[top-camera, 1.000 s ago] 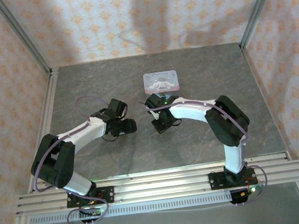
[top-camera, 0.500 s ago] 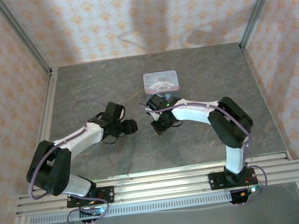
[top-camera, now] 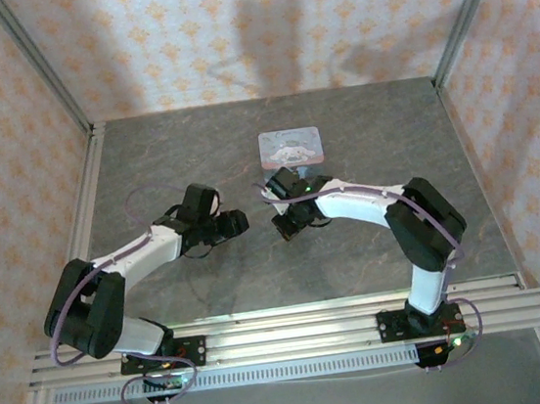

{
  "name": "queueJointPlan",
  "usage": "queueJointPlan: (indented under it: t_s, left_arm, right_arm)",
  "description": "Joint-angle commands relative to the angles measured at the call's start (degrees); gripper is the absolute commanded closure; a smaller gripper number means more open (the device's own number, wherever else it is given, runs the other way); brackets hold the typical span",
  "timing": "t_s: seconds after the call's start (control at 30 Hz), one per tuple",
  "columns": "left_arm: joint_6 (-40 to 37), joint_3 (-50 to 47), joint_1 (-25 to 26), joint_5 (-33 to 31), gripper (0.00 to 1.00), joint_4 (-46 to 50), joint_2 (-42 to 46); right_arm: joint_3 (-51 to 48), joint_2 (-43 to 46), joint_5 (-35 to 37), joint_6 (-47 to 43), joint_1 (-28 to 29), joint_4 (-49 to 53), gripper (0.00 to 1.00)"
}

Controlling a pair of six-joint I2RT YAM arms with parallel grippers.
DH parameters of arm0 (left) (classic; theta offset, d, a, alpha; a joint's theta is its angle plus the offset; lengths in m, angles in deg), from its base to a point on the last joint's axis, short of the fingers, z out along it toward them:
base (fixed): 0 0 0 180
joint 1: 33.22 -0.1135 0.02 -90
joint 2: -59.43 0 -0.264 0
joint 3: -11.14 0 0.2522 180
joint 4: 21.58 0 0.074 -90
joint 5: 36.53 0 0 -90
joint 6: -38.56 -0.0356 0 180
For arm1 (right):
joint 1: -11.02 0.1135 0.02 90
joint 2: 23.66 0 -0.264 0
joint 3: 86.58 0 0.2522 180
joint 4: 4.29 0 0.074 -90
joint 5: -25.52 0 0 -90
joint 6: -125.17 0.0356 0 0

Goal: Unlock the padlock with the key

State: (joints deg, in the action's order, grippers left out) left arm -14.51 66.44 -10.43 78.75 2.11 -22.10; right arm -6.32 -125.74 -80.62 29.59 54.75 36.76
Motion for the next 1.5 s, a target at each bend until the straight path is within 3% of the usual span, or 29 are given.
queueJointPlan:
  t_s: [0.0, 0.2, 0.47, 0.67, 0.87, 1.13, 1.47]
  left_arm:
    - [2.36, -1.36, -0.91, 1.56, 0.45, -3.48, 2.05]
    - [9.46, -5.04, -1.69, 2.91, 0.45, -9.9, 4.72]
    - [24.08, -9.67, -1.69, 2.79, 0.45, -19.78, 9.86]
    - [34.67, -10.42, -1.64, 0.43, 0.46, -19.48, 13.81]
    - [43.13, -8.11, 0.92, -2.39, 0.56, -16.26, 14.07]
    - [49.97, -5.51, 4.62, -1.84, 0.58, -21.85, 8.44]
    - [54.69, -5.53, 5.24, -0.81, 0.61, -26.75, 6.23]
  right_arm:
    - [-0.93, 3.01, 0.57, -2.3, 0.22, -0.92, 1.0]
    - [-0.46, 4.17, -1.4, -2.77, 0.22, -0.93, 1.0]
    - [2.19, 7.01, -11.16, -1.73, 0.22, -0.39, 1.0]
    - [3.55, 9.57, -13.05, 1.38, -0.19, -2.71, 1.0]
    - [2.11, 11.56, -13.39, 7.5, -0.67, -9.97, 1.0]
    - [1.01, 11.02, -14.3, 10.93, -0.7, -14.09, 1.0]
    - [-1.7, 10.68, -15.57, 14.27, -0.69, -19.45, 1.0]
